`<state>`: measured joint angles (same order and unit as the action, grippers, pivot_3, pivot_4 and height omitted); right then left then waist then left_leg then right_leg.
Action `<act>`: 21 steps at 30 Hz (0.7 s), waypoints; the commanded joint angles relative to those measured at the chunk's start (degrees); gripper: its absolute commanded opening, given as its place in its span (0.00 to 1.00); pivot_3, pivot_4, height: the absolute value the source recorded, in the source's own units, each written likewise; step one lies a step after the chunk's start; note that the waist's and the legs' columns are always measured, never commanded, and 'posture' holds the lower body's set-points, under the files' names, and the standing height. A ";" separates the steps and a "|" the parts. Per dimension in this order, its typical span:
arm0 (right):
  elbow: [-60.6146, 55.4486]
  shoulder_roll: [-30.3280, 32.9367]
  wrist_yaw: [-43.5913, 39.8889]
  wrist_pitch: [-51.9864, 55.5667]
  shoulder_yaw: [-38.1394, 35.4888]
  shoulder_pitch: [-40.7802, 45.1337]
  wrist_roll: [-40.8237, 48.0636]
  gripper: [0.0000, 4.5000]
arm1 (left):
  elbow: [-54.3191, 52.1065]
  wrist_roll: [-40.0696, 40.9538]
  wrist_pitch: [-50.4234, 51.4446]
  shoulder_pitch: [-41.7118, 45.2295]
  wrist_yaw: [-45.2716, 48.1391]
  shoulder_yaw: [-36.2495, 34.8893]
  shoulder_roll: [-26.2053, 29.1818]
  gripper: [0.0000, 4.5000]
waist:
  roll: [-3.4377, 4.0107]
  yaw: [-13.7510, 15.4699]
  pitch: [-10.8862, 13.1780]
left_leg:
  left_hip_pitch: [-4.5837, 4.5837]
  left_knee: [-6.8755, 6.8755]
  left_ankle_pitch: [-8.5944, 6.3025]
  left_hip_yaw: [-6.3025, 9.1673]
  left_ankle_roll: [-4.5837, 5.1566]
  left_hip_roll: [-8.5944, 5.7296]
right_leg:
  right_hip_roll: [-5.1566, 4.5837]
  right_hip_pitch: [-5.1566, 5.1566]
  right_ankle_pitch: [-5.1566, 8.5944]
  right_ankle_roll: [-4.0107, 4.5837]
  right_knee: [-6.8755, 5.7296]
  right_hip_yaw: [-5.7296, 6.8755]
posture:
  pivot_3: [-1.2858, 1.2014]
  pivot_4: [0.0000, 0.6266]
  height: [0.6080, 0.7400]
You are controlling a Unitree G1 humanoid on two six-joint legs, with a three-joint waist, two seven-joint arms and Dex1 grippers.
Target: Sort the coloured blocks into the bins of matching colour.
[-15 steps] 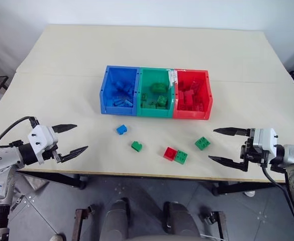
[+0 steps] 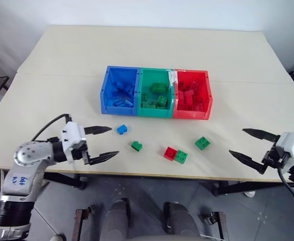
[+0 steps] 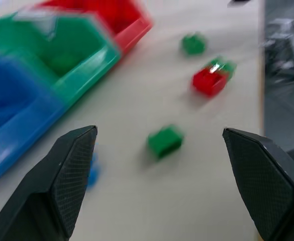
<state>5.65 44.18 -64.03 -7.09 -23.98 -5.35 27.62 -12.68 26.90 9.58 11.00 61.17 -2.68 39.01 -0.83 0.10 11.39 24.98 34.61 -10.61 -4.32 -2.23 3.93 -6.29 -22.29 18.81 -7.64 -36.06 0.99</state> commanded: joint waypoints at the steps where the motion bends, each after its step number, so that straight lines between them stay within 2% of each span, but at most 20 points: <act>1: -2.10 -1.21 2.60 0.81 -0.69 -0.33 0.12 1.00 | -1.88 1.31 0.77 0.74 1.93 1.40 0.03 0.94 | 0.03 -0.40 -0.02 | -0.01 0.01 0.00 -0.02 0.00 0.00 | 0.00 0.01 0.00 -0.01 0.00 -0.04 | 0.52 0.24 1.00; 3: -3.77 -1.80 3.55 2.33 0.76 0.00 -0.10 1.00 | -1.90 1.86 2.23 0.72 2.54 1.46 0.64 0.94 | 0.03 -0.48 -0.02 | -0.04 0.01 -0.01 -0.03 -0.01 0.00 | 0.01 0.00 -0.01 -0.01 -0.03 -0.07 | 0.52 0.24 1.00; 11: -13.23 -4.73 10.53 18.72 11.58 4.79 0.32 1.00 | -0.24 3.64 2.79 -4.18 3.46 -5.69 3.28 0.94 | 0.03 -0.33 -0.02 | 0.00 0.09 -0.07 -0.01 0.06 0.02 | -0.01 -0.02 0.00 0.00 -0.03 -0.08 | 0.52 0.24 1.00; 15: -12.14 -7.25 16.09 21.46 17.03 9.01 -5.27 1.00 | -0.37 2.01 0.41 -9.59 3.74 -8.40 4.38 0.94 | 0.01 -0.38 -0.03 | 0.06 0.11 -0.10 -0.02 0.11 0.02 | -0.05 -0.05 0.00 0.02 0.00 -0.08 | 0.52 0.24 1.00; 19: -9.45 -8.90 18.66 22.47 19.12 11.36 -7.96 1.00 | -2.93 2.69 0.34 -11.32 1.85 -9.39 3.60 0.94 | 0.00 -0.03 -0.03 | 0.12 0.13 -0.12 -0.01 0.18 -0.03 | -0.14 -0.06 0.01 0.08 0.00 -0.04 | 0.52 0.24 1.00; 21: -9.48 -9.30 17.70 22.89 19.70 11.77 -7.48 0.86 | -3.74 2.77 0.53 -11.80 1.17 -9.47 3.36 0.95 | 0.00 -0.14 -0.03 | 0.13 0.13 -0.14 -0.02 0.23 -0.06 | -0.17 -0.05 0.01 0.08 0.03 -0.04 | 0.52 0.24 1.00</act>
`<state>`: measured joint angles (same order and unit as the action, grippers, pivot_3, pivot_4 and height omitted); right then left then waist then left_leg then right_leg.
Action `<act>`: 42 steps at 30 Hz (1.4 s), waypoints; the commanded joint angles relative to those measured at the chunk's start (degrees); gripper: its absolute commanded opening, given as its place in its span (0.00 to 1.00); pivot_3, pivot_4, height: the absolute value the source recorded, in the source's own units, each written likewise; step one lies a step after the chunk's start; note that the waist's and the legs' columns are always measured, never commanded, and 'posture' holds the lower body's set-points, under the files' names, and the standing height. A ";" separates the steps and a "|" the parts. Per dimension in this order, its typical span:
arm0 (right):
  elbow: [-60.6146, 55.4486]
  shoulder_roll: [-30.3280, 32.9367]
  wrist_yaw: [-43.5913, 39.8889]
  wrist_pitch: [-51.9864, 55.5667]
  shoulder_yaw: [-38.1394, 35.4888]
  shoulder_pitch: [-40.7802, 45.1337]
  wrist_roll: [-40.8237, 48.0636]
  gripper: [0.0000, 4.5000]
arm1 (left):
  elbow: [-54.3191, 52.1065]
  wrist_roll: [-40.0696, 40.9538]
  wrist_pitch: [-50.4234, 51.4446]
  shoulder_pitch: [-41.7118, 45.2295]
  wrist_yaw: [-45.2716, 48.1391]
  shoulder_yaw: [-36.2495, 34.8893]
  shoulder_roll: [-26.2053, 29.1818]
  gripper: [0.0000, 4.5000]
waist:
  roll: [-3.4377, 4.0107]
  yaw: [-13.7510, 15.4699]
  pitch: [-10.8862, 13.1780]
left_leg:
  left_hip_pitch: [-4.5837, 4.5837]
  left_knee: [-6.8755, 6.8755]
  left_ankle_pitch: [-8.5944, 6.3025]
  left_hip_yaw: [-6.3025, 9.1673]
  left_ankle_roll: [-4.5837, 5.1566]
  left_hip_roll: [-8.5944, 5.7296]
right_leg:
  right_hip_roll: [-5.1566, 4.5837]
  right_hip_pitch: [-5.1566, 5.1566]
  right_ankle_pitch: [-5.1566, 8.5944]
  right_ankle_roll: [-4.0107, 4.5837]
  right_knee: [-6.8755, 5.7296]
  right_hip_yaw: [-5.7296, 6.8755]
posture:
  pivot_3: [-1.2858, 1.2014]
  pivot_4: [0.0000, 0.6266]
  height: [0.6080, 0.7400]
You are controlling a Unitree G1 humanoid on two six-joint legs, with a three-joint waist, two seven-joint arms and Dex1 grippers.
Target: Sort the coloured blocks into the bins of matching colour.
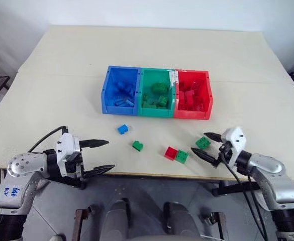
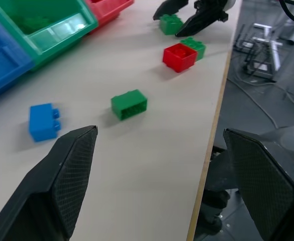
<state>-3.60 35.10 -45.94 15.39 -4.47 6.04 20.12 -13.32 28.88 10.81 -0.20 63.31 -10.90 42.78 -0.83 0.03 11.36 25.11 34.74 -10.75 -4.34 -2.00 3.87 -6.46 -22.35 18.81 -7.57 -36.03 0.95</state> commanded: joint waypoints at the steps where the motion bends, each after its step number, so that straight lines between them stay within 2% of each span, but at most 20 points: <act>1: -0.43 -0.36 -0.60 0.62 0.46 0.55 0.14 0.79 | -3.35 0.77 -0.66 -0.76 -1.21 -1.22 -0.45 0.95 | 0.00 -0.16 0.00 | 0.00 0.00 -0.01 -0.01 0.01 -0.01 | -0.01 0.01 0.00 0.00 0.01 -0.01 | 0.52 0.24 1.00; 7: -1.44 -0.76 -1.71 -0.46 0.67 1.25 0.70 0.33 | -4.75 0.84 -0.66 -1.62 -2.63 -1.13 -1.24 0.95 | -0.01 -0.29 -0.01 | -0.02 -0.03 -0.02 -0.02 0.01 0.01 | 0.04 0.00 -0.01 -0.01 0.00 -0.01 | 0.52 0.24 1.00; 10: -3.59 -1.27 -2.79 1.23 0.65 4.48 3.23 0.34 | -4.88 1.12 -0.59 -1.66 -4.41 -1.87 -2.40 0.95 | -0.01 -0.37 -0.01 | -0.02 -0.03 -0.02 -0.03 0.01 0.02 | 0.05 -0.01 -0.01 -0.02 0.00 -0.01 | 0.52 0.24 1.00; 13: -6.72 -2.81 -2.50 5.66 2.17 11.94 5.87 0.34 | -5.97 3.25 1.41 -1.97 -9.66 -3.84 -5.64 0.95 | -0.01 -0.96 -0.01 | -0.02 0.00 -0.01 -0.08 0.01 0.04 | 0.05 -0.05 -0.03 -0.04 -0.07 -0.05 | 0.52 0.24 1.00; 16: -5.55 -6.04 -0.62 7.92 5.75 21.32 4.13 0.34 | -7.19 2.50 1.35 -4.70 -12.63 -4.90 -7.98 0.95 | -0.05 -1.61 -0.03 | -0.03 0.00 -0.01 -0.06 0.01 0.06 | 0.05 -0.06 -0.03 -0.06 -0.15 -0.04 | 0.52 0.24 1.00; 20: 2.23 -12.87 4.69 6.96 10.16 32.76 -1.58 0.34 | -8.56 1.34 0.20 -8.71 -15.09 -6.59 -9.23 0.95 | -0.11 -1.84 -0.06 | -0.03 -0.02 -0.07 -0.12 -0.09 0.19 | 0.09 -0.19 -0.03 -0.06 -0.25 0.05 | 0.52 0.24 1.00; 26: 18.21 -21.49 15.17 1.16 10.37 41.71 -8.93 0.34 | -11.20 1.27 -0.20 -12.47 -17.19 -8.49 -9.13 0.95 | -0.21 -1.61 -0.12 | 0.06 0.09 -0.10 -0.22 -0.06 0.16 | -0.02 -0.24 -0.02 -0.03 -0.27 0.12 | 0.52 0.24 1.00; 28: 20.32 -22.35 15.38 0.36 10.26 42.59 -9.70 0.50 | -11.88 1.27 -0.11 -12.81 -17.42 -8.68 -8.80 0.95 | -0.23 -1.66 -0.14 | 0.06 0.10 -0.13 -0.26 -0.03 0.14 | -0.07 -0.24 -0.03 -0.01 -0.24 0.12 | 0.52 0.24 1.00; 30: 20.89 -22.70 15.16 -0.17 10.08 42.86 -10.06 0.62 | -12.20 1.23 0.02 -12.80 -17.60 -8.77 -8.51 0.95 | -0.23 -1.71 -0.14 | 0.06 0.05 -0.14 -0.27 -0.03 0.15 | -0.07 -0.26 -0.03 -0.01 -0.24 0.13 | 0.52 0.24 1.00; 35: 16.18 -21.49 12.58 0.76 9.32 40.34 -8.59 0.99 | -12.51 1.41 0.69 -11.50 -17.17 -7.63 -7.66 0.95 | -0.23 -1.84 -0.14 | 0.03 -0.10 -0.16 -0.38 -0.07 0.22 | -0.06 -0.37 -0.03 -0.01 -0.26 0.17 | 0.52 0.24 1.00; 39: 6.22 -16.56 4.64 1.36 7.47 32.80 -3.44 0.99 | -11.01 1.39 1.28 -7.91 -15.46 -4.70 -6.80 0.95 | -0.23 -1.43 -0.14 | 0.03 -0.10 -0.21 -0.43 -0.08 0.25 | -0.06 -0.37 -0.03 -0.01 -0.22 0.26 | 0.52 0.24 1.00; 42: -2.16 -8.70 -2.16 0.09 2.89 22.66 0.47 0.99 | -7.83 0.17 0.01 -3.16 -10.61 -0.45 -5.19 0.95 | -0.25 -0.43 -0.16 | 0.05 -0.07 -0.25 -0.43 -0.04 0.21 | -0.07 -0.30 -0.03 -0.01 -0.07 0.30 | 0.52 0.24 1.00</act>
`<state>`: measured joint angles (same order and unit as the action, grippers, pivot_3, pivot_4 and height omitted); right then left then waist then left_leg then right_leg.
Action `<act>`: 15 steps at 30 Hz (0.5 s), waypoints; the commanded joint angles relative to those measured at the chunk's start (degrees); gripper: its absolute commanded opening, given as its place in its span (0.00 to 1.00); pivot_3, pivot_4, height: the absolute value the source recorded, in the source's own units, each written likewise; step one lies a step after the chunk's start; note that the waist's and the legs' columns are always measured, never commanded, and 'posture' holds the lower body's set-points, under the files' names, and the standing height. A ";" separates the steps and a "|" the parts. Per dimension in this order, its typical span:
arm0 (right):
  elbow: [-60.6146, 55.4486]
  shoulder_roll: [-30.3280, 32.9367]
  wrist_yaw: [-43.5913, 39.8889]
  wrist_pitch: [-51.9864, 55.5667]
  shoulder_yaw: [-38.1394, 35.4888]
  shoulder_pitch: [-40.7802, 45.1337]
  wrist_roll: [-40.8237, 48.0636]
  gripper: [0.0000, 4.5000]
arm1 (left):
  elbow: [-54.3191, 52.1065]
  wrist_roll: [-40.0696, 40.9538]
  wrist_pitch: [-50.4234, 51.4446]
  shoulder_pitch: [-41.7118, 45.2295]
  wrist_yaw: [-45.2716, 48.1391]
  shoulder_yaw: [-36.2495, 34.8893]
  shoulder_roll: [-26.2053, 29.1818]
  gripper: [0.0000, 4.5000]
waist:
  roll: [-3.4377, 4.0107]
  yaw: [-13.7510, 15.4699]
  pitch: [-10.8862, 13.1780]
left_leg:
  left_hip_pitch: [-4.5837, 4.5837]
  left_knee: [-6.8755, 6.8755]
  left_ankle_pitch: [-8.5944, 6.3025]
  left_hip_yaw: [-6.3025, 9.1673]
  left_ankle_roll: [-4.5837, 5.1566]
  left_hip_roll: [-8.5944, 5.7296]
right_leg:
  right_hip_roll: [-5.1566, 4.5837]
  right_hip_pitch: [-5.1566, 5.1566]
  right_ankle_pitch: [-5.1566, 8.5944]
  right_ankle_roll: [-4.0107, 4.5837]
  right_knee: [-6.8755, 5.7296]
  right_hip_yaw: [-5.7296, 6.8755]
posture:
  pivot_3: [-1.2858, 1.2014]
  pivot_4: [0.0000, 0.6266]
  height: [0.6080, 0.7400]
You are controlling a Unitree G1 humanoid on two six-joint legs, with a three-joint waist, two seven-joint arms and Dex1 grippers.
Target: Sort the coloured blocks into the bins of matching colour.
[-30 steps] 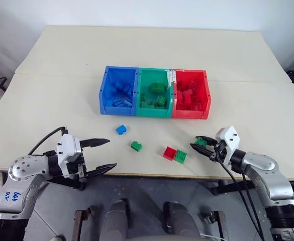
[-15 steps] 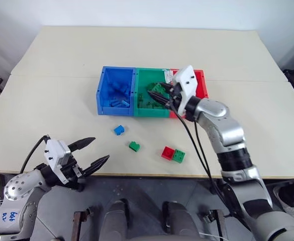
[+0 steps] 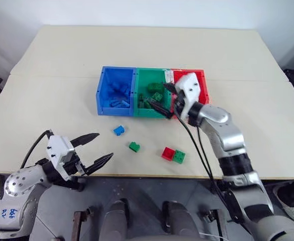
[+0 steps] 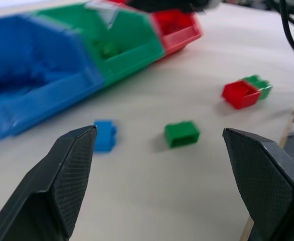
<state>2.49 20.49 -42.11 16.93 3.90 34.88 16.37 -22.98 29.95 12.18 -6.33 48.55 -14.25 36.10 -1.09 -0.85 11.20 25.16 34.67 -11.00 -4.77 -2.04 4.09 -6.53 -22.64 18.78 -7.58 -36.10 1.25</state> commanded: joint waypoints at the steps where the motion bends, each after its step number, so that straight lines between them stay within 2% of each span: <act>1: -10.56 8.94 -8.31 -2.76 -7.97 -10.34 5.31 0.99 | 3.63 -2.12 -2.66 4.93 6.17 4.86 2.04 0.95 | 0.00 0.61 0.00 | -0.01 -0.01 -0.02 -0.02 0.02 0.00 | -0.01 0.05 0.00 0.00 0.11 0.00 | 0.52 0.24 1.00; 9: -14.23 21.11 -21.54 -11.43 -26.03 -36.06 11.81 0.99 | 15.72 -5.75 -5.54 18.74 15.39 15.82 0.27 0.95 | 0.00 0.95 -0.02 | -0.16 0.06 -0.15 -0.25 0.00 0.07 | 0.06 0.13 -0.02 -0.03 0.20 -0.04 | 0.52 0.24 1.00; 10: -13.51 22.03 -22.59 -11.89 -27.83 -38.88 11.98 1.00 | 16.85 -5.85 -5.50 20.37 15.87 16.75 -0.50 0.97 | 0.00 0.95 -0.02 | -0.17 0.08 -0.15 -0.26 -0.01 0.08 | 0.07 0.13 -0.02 -0.03 0.21 -0.04 | 0.52 0.24 1.00; 12: -11.38 23.60 -25.42 -14.40 -29.76 -43.03 11.31 1.00 | 18.44 -5.71 -5.25 22.92 16.77 18.06 -1.76 0.97 | 0.00 0.88 -0.02 | -0.16 0.23 -0.17 -0.27 -0.02 0.09 | 0.08 0.14 -0.02 -0.05 0.18 -0.06 | 0.52 0.24 1.00; 15: -9.39 24.04 -26.24 -15.42 -30.55 -44.85 11.59 1.00 | 20.02 -6.11 -5.73 25.02 18.25 19.31 -2.63 0.97 | -0.01 0.43 -0.02 | -0.21 0.42 -0.25 -0.35 0.04 0.12 | 0.10 0.21 -0.07 -0.14 0.16 -0.15 | 0.52 0.24 1.00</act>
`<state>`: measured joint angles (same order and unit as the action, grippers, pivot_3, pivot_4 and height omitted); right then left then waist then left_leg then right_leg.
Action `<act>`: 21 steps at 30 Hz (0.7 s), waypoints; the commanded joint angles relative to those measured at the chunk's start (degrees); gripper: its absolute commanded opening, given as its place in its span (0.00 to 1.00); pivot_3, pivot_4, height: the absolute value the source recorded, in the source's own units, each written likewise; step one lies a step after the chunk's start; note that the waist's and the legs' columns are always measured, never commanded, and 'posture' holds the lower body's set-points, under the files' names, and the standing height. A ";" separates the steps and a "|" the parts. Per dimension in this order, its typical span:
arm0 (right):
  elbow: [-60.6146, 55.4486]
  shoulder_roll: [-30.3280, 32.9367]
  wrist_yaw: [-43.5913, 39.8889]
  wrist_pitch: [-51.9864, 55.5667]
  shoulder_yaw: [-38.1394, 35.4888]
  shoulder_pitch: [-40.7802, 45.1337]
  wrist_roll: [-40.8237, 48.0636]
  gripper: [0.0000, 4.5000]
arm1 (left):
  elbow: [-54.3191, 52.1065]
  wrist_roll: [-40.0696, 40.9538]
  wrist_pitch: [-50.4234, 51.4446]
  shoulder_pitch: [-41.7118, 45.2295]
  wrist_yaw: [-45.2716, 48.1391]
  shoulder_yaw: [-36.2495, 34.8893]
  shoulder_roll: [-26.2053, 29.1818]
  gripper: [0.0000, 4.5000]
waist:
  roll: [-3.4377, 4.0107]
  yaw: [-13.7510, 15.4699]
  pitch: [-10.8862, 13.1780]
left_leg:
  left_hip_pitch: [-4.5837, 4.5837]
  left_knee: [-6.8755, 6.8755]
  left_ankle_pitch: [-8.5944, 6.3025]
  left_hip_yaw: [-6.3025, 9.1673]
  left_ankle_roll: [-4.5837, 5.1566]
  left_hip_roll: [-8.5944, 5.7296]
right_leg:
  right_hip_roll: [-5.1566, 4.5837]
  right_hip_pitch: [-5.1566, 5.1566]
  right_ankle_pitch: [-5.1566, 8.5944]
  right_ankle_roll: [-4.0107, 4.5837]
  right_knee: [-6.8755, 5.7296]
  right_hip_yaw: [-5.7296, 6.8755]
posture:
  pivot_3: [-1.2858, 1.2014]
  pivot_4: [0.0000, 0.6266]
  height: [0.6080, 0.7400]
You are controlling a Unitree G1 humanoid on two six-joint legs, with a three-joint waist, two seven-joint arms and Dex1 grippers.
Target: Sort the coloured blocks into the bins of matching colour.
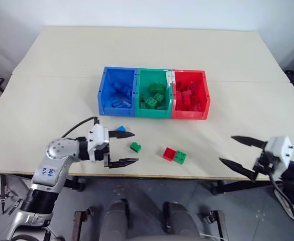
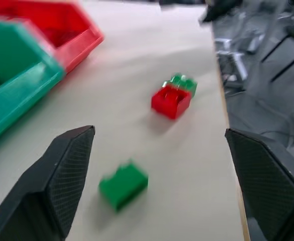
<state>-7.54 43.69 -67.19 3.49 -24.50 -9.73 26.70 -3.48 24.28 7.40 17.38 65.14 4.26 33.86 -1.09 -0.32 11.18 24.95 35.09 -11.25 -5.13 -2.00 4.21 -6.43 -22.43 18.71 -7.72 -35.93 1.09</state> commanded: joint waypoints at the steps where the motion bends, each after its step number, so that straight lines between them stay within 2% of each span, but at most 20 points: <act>1: 1.31 1.11 -1.67 -2.45 -1.59 -0.26 0.80 1.00 | 0.88 -0.68 -1.50 1.59 1.91 0.93 -0.48 0.97 | 0.00 -0.14 0.00 | -0.04 0.01 0.00 -0.01 0.00 0.00 | 0.00 0.01 -0.02 -0.02 -0.01 -0.04 | 0.52 0.24 1.00; 3: 2.05 1.57 -2.48 -3.08 0.15 0.57 -0.21 1.00 | 1.45 -1.07 -2.58 1.78 2.18 0.84 -0.42 0.97 | 0.00 -0.11 0.00 | -0.18 0.01 0.00 -0.04 0.00 0.00 | 0.00 0.10 -0.02 -0.02 -0.02 -0.07 | 0.52 0.24 1.00; 7: -0.90 3.71 -1.55 6.10 8.91 6.94 -0.75 1.00 | 2.03 -0.79 -4.86 -0.25 2.98 -2.00 1.77 0.97 | 0.00 -0.32 0.00 | -0.23 0.02 -0.02 -0.05 0.01 0.02 | -0.01 0.13 -0.01 -0.01 -0.02 -0.12 | 0.52 0.24 1.00; 13: -3.65 1.46 -0.31 17.16 20.20 17.16 0.89 1.00 | 1.90 0.27 -5.76 -6.02 2.02 -9.24 5.55 0.97 | 0.00 -0.71 0.00 | -0.21 -0.01 -0.09 -0.05 -0.03 0.12 | 0.01 0.06 0.02 0.06 -0.04 -0.09 | 0.52 0.24 1.00; 20: 0.84 -4.88 3.41 15.81 30.00 22.56 -5.97 1.00 | -3.34 1.06 -4.54 -13.05 -0.08 -13.67 7.16 0.97 | -0.02 -0.08 -0.01 | -0.13 0.05 -0.26 -0.19 0.08 0.15 | -0.05 -0.02 0.04 0.09 0.01 -0.05 | 0.52 0.24 1.00; 21: 1.46 -5.38 3.93 15.43 30.41 22.75 -6.61 0.96 | -4.04 1.21 -4.30 -13.47 -0.33 -13.91 7.10 0.99 | -0.03 0.11 -0.02 | -0.11 0.05 -0.26 -0.19 0.08 0.15 | -0.06 -0.04 0.04 0.10 0.01 -0.04 | 0.52 0.24 1.00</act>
<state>-6.31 38.62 -64.21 20.20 5.95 12.65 21.19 -4.59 23.88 3.08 4.19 65.45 -8.25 40.49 -1.12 -0.21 11.16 24.84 35.14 -11.51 -5.33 -1.92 4.35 -6.49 -22.46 18.75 -7.62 -35.92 1.05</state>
